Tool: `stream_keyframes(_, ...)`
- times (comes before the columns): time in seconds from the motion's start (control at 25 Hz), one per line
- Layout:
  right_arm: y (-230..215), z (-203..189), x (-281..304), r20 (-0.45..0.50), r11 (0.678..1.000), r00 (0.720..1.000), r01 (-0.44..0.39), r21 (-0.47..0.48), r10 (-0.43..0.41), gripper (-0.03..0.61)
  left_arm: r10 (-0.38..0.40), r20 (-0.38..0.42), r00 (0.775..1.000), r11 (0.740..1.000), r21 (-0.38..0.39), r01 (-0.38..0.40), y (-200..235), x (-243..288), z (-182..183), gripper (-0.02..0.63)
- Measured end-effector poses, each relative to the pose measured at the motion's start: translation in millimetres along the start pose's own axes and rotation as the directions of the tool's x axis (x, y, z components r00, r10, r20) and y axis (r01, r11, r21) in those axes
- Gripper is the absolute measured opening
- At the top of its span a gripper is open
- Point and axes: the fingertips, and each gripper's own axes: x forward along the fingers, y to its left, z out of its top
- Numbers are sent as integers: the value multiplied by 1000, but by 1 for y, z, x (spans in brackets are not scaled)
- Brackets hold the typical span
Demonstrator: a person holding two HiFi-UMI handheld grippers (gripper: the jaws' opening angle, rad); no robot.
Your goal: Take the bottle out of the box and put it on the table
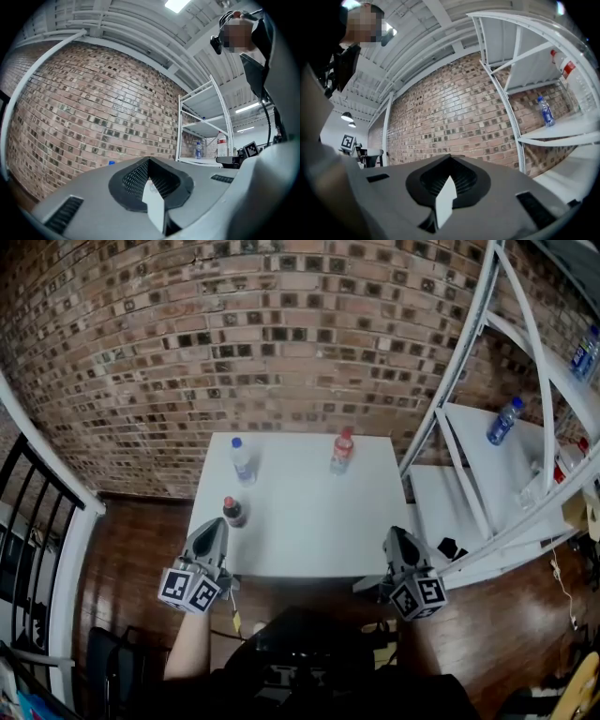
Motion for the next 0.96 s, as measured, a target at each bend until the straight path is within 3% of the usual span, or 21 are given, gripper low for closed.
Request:
stream_keyframes(0.36, -7, -13, 12, -13, 995, 1000, 12, 100, -10, 0, 20, 1, 1000, 1000, -5, -20, 10, -3, -1, 0)
stream_keyframes(0.96, 0, -15, 22, -27, 993, 1000, -7, 117, 10, 0, 36, -4, 999, 999, -7, -36, 21, -7, 4, 0)
